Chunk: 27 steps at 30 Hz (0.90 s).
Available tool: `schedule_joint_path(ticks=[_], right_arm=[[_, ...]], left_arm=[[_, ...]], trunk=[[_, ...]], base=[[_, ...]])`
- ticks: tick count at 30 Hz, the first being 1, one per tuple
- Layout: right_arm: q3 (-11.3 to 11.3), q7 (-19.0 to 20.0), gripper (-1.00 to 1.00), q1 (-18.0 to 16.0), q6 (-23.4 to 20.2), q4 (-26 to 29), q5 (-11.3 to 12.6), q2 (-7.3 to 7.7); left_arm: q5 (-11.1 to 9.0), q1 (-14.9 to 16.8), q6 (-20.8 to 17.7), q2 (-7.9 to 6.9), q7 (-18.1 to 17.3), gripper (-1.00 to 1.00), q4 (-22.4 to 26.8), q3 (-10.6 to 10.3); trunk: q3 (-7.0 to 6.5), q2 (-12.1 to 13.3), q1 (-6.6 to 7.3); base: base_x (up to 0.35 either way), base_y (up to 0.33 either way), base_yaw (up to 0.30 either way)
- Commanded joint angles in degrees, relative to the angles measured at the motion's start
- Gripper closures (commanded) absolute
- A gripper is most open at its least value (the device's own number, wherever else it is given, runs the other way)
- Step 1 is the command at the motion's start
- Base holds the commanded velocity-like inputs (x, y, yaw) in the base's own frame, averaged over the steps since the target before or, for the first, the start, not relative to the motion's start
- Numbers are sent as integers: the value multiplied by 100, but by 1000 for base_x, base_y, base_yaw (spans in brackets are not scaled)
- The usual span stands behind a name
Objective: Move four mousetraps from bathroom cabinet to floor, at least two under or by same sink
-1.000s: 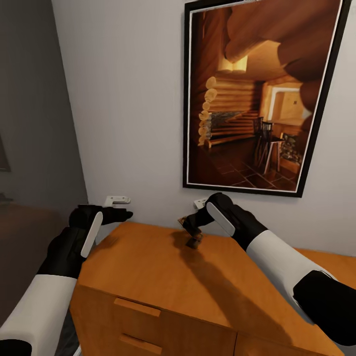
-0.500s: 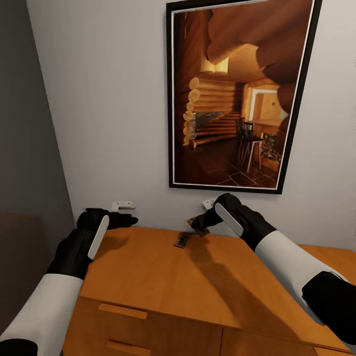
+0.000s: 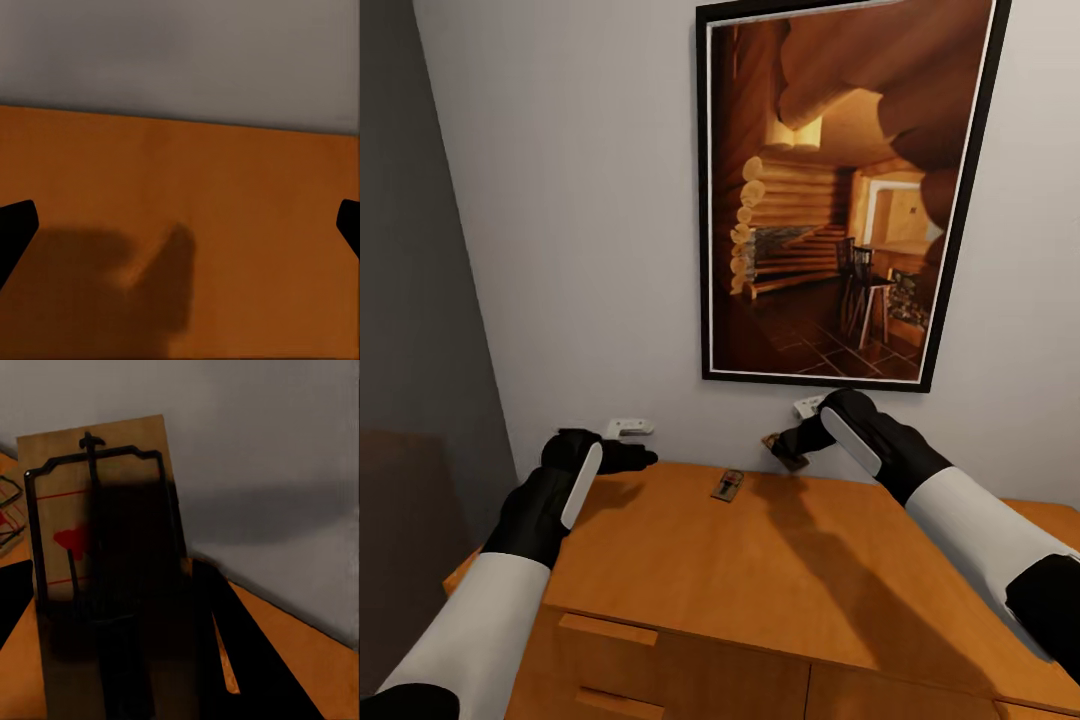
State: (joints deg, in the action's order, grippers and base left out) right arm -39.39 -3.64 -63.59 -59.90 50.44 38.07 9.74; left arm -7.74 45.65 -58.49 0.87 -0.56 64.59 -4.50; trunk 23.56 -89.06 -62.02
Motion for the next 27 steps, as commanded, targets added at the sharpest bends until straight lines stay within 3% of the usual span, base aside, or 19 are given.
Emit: schedule_joint_path(ticks=[1, 6, 7, 10, 18, 27], right_arm=[[-21, -42, 100, 14, -10, 273, 82, 146], [-23, -24, 100, 226, -10, 1036, 110, 623], [-24, -11, 100, 366, -10, 1307, 120, 799], [-16, 37, 100, 673, -10, 1693, 150, 1054], [-4, 94, 100, 1183, -10, 1971, 172, 1249], [5, 105, 100, 1312, -10, 1996, 188, 1383]], left_arm=[[1, 5, -17, 30, -6, -100, -75, 2], [-4, 5, 29, 82, -6, -100, -242, -31], [-9, 5, 105, 96, -6, -100, -294, -41], [-13, 5, 302, 129, -6, -100, -375, -52], [-13, 5, 481, 193, -11, -100, -451, -66], [-11, 5, 503, 244, -15, -100, -446, -112]], trunk=[[7, -4, 0], [7, -4, 0], [7, -4, 0], [7, -4, 0], [7, -4, 0], [-15, -4, 0]], base=[[0, 0, 0], [0, 0, 0], [0, 0, 0], [0, 0, 0], [0, 0, 0], [0, 0, -73]])
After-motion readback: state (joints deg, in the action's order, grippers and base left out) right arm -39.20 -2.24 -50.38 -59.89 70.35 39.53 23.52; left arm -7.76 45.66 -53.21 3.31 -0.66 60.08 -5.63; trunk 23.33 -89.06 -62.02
